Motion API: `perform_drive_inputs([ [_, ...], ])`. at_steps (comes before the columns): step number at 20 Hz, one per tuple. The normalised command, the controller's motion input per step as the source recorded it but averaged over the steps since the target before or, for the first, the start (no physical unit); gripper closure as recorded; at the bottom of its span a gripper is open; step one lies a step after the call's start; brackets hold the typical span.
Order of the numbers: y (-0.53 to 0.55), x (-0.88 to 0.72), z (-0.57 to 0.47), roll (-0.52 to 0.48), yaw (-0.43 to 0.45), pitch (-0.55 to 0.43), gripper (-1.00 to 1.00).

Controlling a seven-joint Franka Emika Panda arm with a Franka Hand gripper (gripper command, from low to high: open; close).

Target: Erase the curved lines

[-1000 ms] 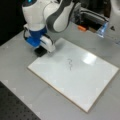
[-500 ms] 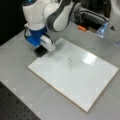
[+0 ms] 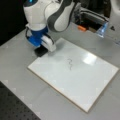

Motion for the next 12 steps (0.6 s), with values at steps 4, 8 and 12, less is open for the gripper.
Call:
perform_drive_inputs([
  [4,0.14,-0.17,-0.04,-0.122,-0.071,-0.085,1.00],
  [8,0.16,-0.15,-0.03,-0.138,-0.088,-0.082,1.00],
  [12,0.18,-0.16,0.05,-0.166,-0.083,-0.057,1.00],
])
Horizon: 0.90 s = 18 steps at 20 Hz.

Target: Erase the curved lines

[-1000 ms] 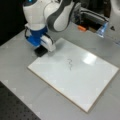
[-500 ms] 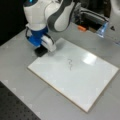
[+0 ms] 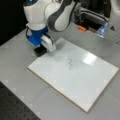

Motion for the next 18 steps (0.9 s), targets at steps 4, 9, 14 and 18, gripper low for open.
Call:
perform_drive_inputs([
  [4,0.23,-0.22,0.18,-0.199,-0.063,0.005,1.00],
  [9,0.26,-0.25,0.18,-0.180,-0.025,0.036,1.00],
  [14,0.27,-0.21,0.12,-0.132,-0.030,-0.002,1.00],
  [18,0.32,-0.22,0.01,-0.010,-0.139,-0.154,1.00],
])
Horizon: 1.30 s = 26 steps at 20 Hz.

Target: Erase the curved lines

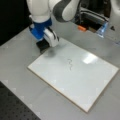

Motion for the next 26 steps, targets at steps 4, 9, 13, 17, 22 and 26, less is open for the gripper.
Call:
perform_drive_inputs([
  [4,0.36,-0.27,-0.07,0.078,-0.250,-0.219,1.00],
  [9,0.39,-0.30,-0.06,0.040,-0.336,-0.253,1.00],
  [13,0.37,-0.30,-0.07,-0.001,-0.324,-0.232,1.00],
  [17,0.30,-0.27,-0.10,-0.035,-0.270,-0.198,1.00],
  [22,0.21,-0.24,-0.19,-0.065,-0.223,-0.203,1.00],
  [26,0.15,-0.22,-0.19,-0.049,-0.161,-0.189,1.00],
])
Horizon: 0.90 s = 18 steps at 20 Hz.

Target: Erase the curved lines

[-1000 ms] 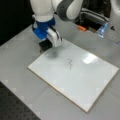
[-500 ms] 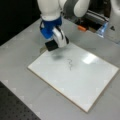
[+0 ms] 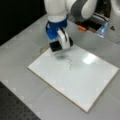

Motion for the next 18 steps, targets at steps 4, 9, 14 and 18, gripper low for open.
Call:
perform_drive_inputs([
  [4,0.18,-0.19,-0.16,-0.015,-0.173,-0.191,1.00],
  [9,0.26,-0.16,-0.17,0.003,-0.229,-0.210,1.00],
  [14,0.33,-0.17,-0.20,0.030,-0.273,-0.222,1.00],
  [18,0.22,-0.16,-0.21,0.042,-0.230,-0.232,1.00],
])
